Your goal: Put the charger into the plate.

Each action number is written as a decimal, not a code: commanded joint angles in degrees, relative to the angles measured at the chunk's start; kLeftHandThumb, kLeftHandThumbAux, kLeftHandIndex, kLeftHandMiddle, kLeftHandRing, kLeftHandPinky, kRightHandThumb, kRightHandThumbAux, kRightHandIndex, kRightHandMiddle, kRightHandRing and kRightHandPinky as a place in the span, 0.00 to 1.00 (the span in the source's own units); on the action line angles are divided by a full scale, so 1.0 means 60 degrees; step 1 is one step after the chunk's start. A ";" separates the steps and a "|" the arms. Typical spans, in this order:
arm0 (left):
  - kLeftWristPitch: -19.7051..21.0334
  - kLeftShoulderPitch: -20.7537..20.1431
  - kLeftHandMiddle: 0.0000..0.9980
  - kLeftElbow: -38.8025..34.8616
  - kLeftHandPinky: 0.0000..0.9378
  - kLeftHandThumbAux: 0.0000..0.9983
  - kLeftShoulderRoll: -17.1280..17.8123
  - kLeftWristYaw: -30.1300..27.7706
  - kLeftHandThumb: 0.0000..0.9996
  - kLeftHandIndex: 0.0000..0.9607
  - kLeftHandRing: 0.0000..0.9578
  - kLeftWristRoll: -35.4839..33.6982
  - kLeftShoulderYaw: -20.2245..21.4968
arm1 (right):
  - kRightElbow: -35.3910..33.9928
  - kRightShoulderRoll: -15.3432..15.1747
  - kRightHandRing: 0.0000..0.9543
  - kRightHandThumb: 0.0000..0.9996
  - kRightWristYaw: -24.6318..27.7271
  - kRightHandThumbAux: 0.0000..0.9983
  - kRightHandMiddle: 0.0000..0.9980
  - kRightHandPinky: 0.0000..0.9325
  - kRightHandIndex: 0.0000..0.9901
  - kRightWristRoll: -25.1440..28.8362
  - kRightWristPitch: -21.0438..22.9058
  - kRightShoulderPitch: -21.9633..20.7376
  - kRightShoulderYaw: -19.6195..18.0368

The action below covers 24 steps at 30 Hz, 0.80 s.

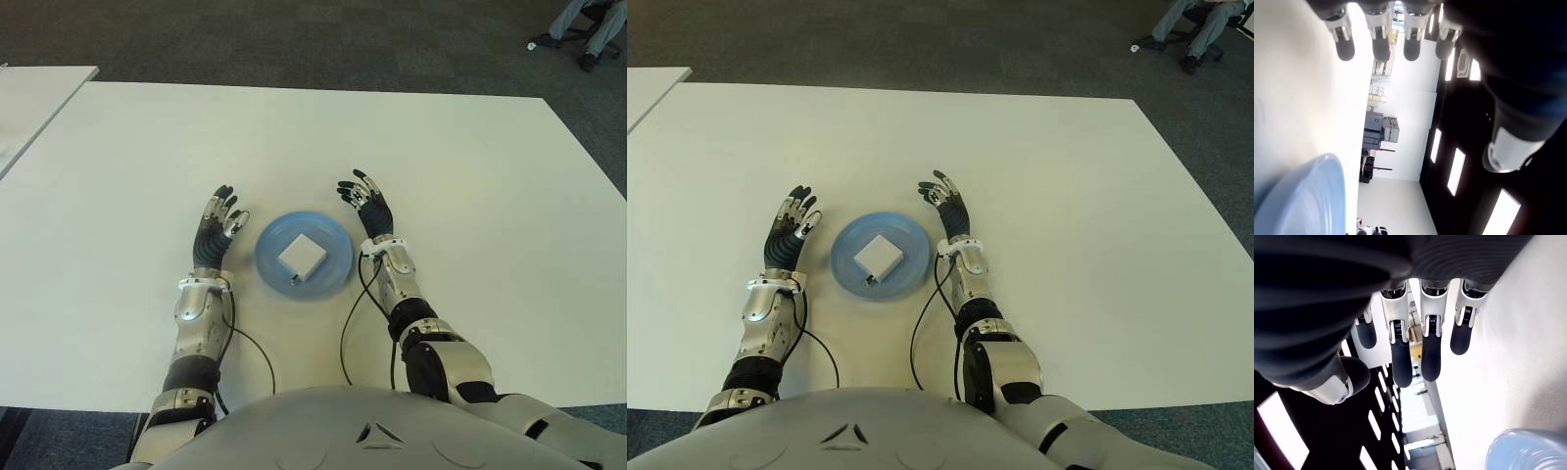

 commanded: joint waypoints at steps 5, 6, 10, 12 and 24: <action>-0.0077 0.0003 0.04 0.0774 0.04 0.62 -0.0148 0.0315 0.00 0.01 0.02 0.0268 0.0028 | 0.0038 0.0130 0.29 0.00 -0.0098 0.57 0.33 0.22 0.14 -0.0009 0.0485 0.0442 0.0028; -0.0083 -0.0010 0.04 0.0798 0.04 0.62 -0.0141 0.0333 0.00 0.01 0.03 0.0285 0.0034 | 0.0013 0.0134 0.28 0.00 -0.0107 0.57 0.32 0.23 0.14 -0.0011 0.0495 0.0451 0.0031; -0.0132 -0.0057 0.04 0.0911 0.04 0.62 -0.0110 0.0393 0.00 0.01 0.03 0.0370 0.0045 | -0.0045 0.0140 0.28 0.00 -0.0124 0.57 0.32 0.23 0.14 -0.0018 0.0526 0.0474 0.0039; -0.0143 -0.0082 0.04 0.0983 0.04 0.62 -0.0073 0.0453 0.00 0.01 0.03 0.0467 0.0041 | -0.0070 0.0147 0.28 0.00 -0.0144 0.56 0.32 0.24 0.14 -0.0023 0.0546 0.0483 0.0042; -0.0317 -0.0055 0.05 0.1085 0.03 0.61 0.0072 0.0749 0.00 0.01 0.03 0.1030 -0.0116 | -0.0481 0.0175 0.28 0.00 -0.0152 0.55 0.31 0.23 0.14 -0.0045 0.0664 0.0734 0.0131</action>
